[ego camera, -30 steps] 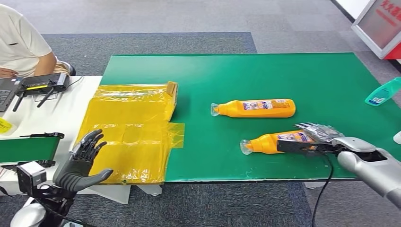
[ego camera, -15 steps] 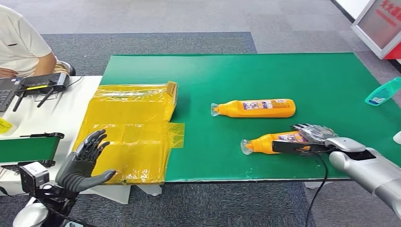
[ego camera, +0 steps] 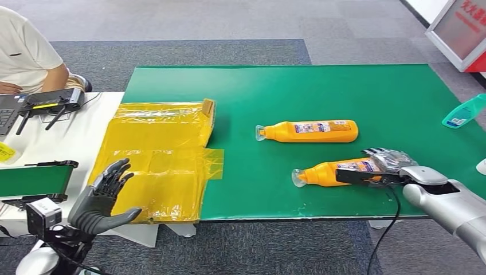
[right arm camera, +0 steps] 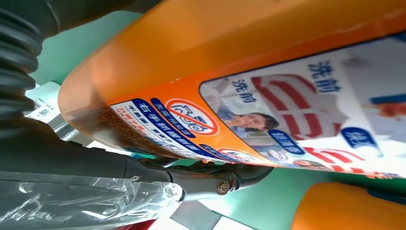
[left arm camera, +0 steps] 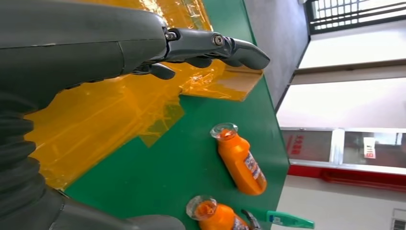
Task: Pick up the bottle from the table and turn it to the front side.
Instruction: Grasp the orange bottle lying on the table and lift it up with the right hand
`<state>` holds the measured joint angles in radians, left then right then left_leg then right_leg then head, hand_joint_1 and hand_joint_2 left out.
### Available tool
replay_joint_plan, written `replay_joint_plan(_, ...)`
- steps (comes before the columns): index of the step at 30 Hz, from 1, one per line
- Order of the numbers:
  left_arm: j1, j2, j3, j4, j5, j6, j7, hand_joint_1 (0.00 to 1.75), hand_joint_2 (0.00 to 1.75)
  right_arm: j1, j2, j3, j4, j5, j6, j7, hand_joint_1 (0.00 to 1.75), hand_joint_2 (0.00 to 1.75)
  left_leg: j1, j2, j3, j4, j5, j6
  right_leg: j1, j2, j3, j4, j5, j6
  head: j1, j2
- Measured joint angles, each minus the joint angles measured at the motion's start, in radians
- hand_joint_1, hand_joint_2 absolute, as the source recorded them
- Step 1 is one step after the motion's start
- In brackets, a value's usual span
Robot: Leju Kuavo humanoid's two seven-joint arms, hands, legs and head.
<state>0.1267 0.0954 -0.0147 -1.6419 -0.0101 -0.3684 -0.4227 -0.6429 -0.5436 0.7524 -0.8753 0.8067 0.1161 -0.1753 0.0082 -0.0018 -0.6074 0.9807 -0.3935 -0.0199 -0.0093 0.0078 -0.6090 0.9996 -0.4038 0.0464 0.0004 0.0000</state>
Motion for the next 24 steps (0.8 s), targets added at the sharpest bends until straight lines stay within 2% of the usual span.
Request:
replay_joint_plan(5, 0.003, 0.000, -0.004, 0.000, -0.007, 0.003, 0.000, 0.00, 1.75, 0.005, 0.002, -0.002, 0.005, 0.007, -0.012, 0.002, 0.00, 1.75, 0.000, 0.000, 0.001, 0.000, 0.000, 0.000, 0.000, 0.000, 0.001, 0.000, 0.000, 0.000, 0.000, 0.000)
replay_joint_plan(6, 0.003, 0.001, -0.004, -0.001, -0.010, 0.003, 0.000, 0.00, 1.75, 0.008, 0.002, -0.004, 0.005, 0.007, -0.015, 0.002, 0.19, 1.75, 0.000, 0.000, 0.001, 0.000, 0.000, 0.000, 0.000, 0.000, 0.001, 0.000, 0.000, 0.000, 0.000, 0.000)
replay_joint_plan(9, 0.004, 0.004, -0.008, -0.004, -0.018, 0.005, -0.001, 0.00, 1.75, 0.016, 0.003, -0.015, 0.005, 0.007, -0.017, 0.002, 1.50, 1.75, 0.000, 0.000, 0.002, 0.000, 0.000, 0.000, 0.000, 0.000, 0.002, 0.000, 0.000, 0.000, 0.000, 0.000)
replay_joint_plan(10, 0.004, 0.006, -0.010, -0.006, -0.019, 0.005, -0.001, 0.00, 1.75, 0.018, 0.004, -0.018, 0.005, 0.006, -0.015, 0.000, 1.75, 1.75, 0.000, 0.000, 0.002, 0.000, 0.000, 0.000, 0.000, 0.000, 0.002, 0.000, 0.000, 0.000, 0.000, 0.000)
replay_joint_plan(19, 0.014, 0.016, -0.015, -0.018, -0.025, 0.009, -0.006, 0.00, 1.75, 0.036, 0.004, -0.047, 0.000, -0.016, 0.012, -0.018, 1.75, 1.75, 0.000, 0.000, 0.003, 0.000, 0.002, 0.001, 0.000, 0.000, 0.002, 0.000, 0.002, 0.001, 0.000, 0.000)
replay_joint_plan(24, 0.020, 0.017, -0.031, -0.028, -0.047, 0.014, -0.019, 0.00, 1.75, 0.069, 0.005, -0.073, -0.036, -0.039, -0.012, -0.020, 1.75, 1.75, 0.000, 0.000, 0.003, 0.000, 0.002, 0.001, 0.000, 0.000, 0.003, 0.000, 0.002, 0.000, 0.000, 0.000)
